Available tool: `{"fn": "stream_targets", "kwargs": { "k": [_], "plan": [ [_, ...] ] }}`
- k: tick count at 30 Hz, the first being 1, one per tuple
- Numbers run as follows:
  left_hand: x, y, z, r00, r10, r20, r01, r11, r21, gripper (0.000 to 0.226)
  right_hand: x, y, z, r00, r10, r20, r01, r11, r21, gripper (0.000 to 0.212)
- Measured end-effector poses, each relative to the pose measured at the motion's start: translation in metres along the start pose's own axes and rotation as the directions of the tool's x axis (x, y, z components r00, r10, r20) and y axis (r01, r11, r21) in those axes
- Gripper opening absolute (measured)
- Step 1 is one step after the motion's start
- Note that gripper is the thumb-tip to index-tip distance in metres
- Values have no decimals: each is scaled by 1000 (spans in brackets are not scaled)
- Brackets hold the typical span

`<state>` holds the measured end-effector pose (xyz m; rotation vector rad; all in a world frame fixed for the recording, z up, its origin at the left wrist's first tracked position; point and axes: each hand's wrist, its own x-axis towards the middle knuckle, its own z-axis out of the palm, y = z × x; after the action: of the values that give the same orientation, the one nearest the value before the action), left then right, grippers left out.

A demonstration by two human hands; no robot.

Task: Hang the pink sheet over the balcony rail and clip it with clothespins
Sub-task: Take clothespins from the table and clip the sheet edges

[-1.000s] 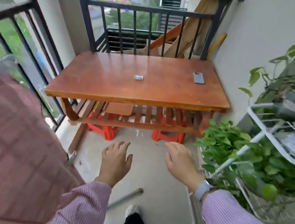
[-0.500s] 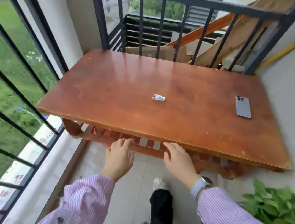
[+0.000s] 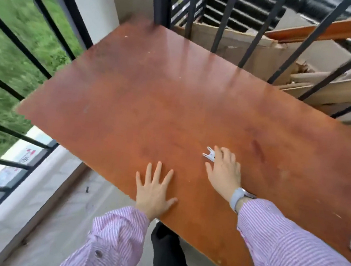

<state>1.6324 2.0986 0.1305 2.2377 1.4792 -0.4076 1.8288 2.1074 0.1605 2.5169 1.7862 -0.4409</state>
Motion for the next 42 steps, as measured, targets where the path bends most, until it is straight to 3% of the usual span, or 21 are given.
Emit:
{"fn": "stream_targets", "kwargs": {
  "k": [5, 8, 13, 17, 20, 24, 27, 30, 34, 39, 42],
  "plan": [
    [3, -6, 9, 1000, -11, 20, 12, 1000, -16, 78, 39, 5, 11, 992, -70, 108, 76, 996, -52, 46],
    [0, -4, 1, 1000, -24, 17, 25, 999, -37, 72, 38, -4, 13, 988, -94, 121, 77, 988, 131, 34],
    [-44, -17, -9, 965, -218, -149, 184, 960, -212, 58, -3, -53, 7, 963, -236, 130, 164, 897, 411, 30],
    [-126, -42, -3, 854, -413, -316, 312, 893, -323, 51, -64, -104, 5, 879, -460, 126, 350, 802, 484, 31],
    [-210, -53, 11, 729, -553, -402, 420, 827, -374, 48, -126, -142, 7, 744, -660, 105, 539, 685, 490, 28],
    [-342, -38, 67, 505, -761, -408, 565, 648, -511, 47, -238, -183, 12, 494, -863, 105, 733, 478, 485, 29],
    [-444, -11, 123, 301, -900, -317, 673, 435, -597, 45, -336, -201, 30, 255, -957, 138, 821, 289, 492, 21],
    [-541, 10, 176, 27, -983, -182, 713, 146, -686, 49, -432, -221, 56, -1, -980, 201, 835, 110, 540, 15],
    [-648, 33, 228, -283, -958, -46, 640, -153, -753, 49, -556, -249, 76, -327, -914, 240, 785, -121, 607, 22],
    [-754, 39, 272, -549, -833, 66, 518, -402, -755, 46, -694, -296, 109, -541, -817, 201, 678, -282, 679, 32],
    [-818, 28, 290, -665, -743, 77, 439, -473, -764, 48, -774, -330, 129, -630, -758, 170, 597, -333, 730, 26]
  ]
}}
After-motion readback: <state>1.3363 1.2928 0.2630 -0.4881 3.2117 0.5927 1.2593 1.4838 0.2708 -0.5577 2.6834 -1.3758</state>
